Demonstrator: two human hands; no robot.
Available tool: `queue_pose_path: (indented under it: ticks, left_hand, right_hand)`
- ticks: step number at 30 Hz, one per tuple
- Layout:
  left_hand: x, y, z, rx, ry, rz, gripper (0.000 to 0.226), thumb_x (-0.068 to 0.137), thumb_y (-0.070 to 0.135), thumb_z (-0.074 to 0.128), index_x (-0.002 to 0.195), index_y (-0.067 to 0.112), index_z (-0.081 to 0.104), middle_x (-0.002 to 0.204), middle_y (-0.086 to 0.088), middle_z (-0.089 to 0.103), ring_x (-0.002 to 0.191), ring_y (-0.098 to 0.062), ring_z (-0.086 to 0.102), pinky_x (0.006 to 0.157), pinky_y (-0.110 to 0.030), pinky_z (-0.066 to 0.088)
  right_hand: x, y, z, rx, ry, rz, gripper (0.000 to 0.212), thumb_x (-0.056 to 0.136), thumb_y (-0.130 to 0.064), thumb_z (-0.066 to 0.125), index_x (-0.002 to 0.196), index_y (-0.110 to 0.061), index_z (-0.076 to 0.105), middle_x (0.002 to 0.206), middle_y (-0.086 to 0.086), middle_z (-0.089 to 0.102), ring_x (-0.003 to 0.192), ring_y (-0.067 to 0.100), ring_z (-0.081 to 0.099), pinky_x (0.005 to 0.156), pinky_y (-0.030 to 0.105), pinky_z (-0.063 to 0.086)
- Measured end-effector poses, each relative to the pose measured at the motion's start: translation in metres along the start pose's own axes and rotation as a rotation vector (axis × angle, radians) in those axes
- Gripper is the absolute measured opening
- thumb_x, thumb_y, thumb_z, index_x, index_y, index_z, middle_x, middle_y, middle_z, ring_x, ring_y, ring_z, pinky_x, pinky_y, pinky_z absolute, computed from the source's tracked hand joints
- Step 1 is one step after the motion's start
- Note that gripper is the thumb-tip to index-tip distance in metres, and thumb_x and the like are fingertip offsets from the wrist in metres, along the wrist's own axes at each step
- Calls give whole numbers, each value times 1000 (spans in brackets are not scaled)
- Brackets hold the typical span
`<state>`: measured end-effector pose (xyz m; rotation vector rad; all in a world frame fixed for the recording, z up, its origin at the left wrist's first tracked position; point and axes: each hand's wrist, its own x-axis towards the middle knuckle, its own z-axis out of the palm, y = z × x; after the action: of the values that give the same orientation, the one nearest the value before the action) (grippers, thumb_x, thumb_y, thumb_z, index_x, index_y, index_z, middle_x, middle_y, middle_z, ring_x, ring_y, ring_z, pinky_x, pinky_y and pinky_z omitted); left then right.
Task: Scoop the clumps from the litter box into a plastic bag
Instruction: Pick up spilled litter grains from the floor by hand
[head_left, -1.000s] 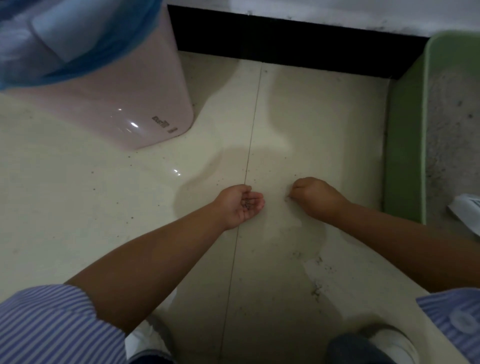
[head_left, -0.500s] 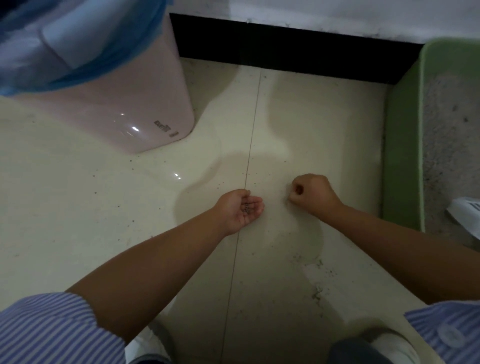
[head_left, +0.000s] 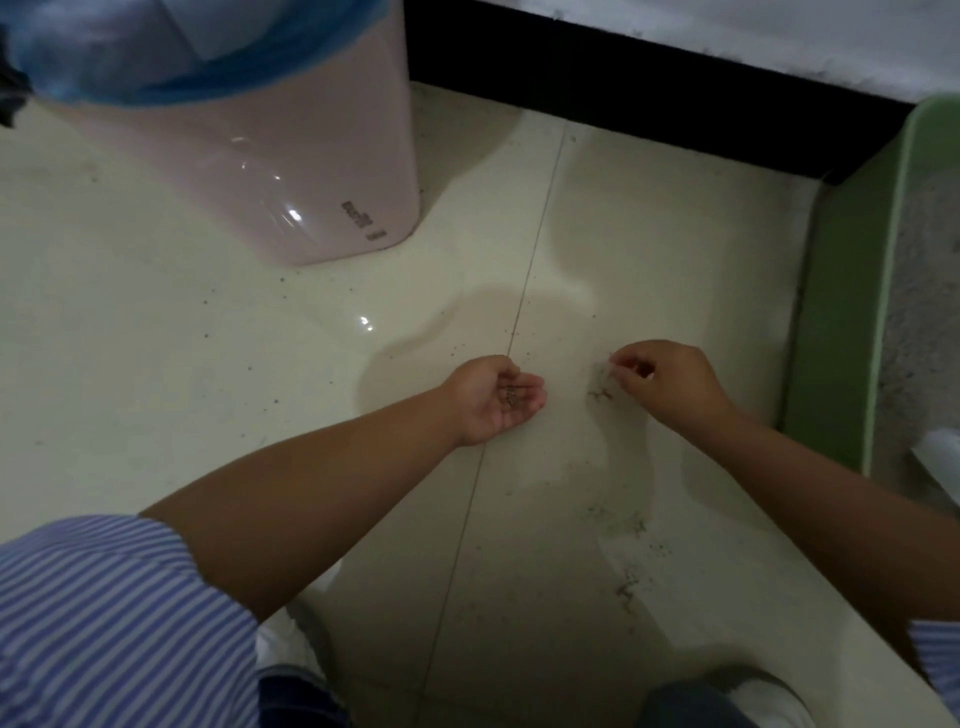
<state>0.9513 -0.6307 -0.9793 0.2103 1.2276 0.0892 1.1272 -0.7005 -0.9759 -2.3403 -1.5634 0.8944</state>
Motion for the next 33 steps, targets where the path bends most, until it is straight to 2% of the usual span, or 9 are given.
queue_pose_path:
  ticks: [4,8,10,12,15,20,24,29,33]
  left_hand:
    - [0,2,-6,34,30,10,35,95,6,32,70,-4,53,37,-6,58,30,-11,57,34,-14,48]
    - [-4,7,-11,83,38,-1,38,94,7,33,63,-4,54,35,-6,56,27,-10,53,29,-13,43]
    - [-4,10,-17,65,57,16,44,93,8,34,57,-3,57,36,-6,56,26,-10,52,28,-12,42]
    - [-5,12,-22,33,86,35,38,93,8,34,62,-3,54,36,-6,56,26,-10,51,28,-11,41]
    - [-4,13,-34,-34,134,73,38,94,8,33,63,-3,53,35,-8,55,25,-10,51,28,-11,41]
    - [-2,21,-48,-92,139,122,58,94,7,33,44,-3,61,35,-7,56,26,-10,52,29,-11,42]
    - [-7,31,-57,-159,184,194,49,94,9,31,51,4,55,33,-2,53,24,-8,48,28,-8,36]
    - [-13,44,-85,-328,298,335,13,72,5,37,61,12,38,31,3,44,23,-7,39,31,-5,25]
    - [-16,41,-102,-447,322,370,31,91,8,28,63,9,40,31,1,46,22,-8,40,30,-5,27]
  right_hand:
    - [1,4,24,-264,3,-417,29,76,-15,48,77,1,72,77,20,69,69,35,66,67,32,54]
    - [-1,-26,45,-256,-133,-395,35,99,-19,37,127,-5,52,133,9,52,124,22,45,103,18,26]
    - [4,-35,50,-303,-70,-501,41,98,-18,32,134,-4,46,142,5,45,132,22,42,109,14,18]
    - [11,-40,54,-465,-62,-566,50,94,-24,31,137,1,40,147,15,36,135,29,38,112,28,20]
    - [12,-37,58,-615,-210,-447,70,92,-48,9,148,-6,0,157,10,-9,146,22,-4,114,29,-10]
    - [-11,1,55,-705,-249,-433,68,94,-49,9,130,-2,43,132,15,56,124,28,52,114,31,6]
    - [-31,10,50,-602,-216,-335,68,95,-49,-1,129,-2,34,132,18,54,127,28,33,112,32,0]
    - [-16,-58,84,-561,-166,-517,70,76,-47,30,117,0,61,124,14,63,114,28,61,108,29,4]
    - [7,-109,111,-620,-217,-627,69,70,-45,27,108,-7,69,118,8,67,110,22,64,105,30,20]
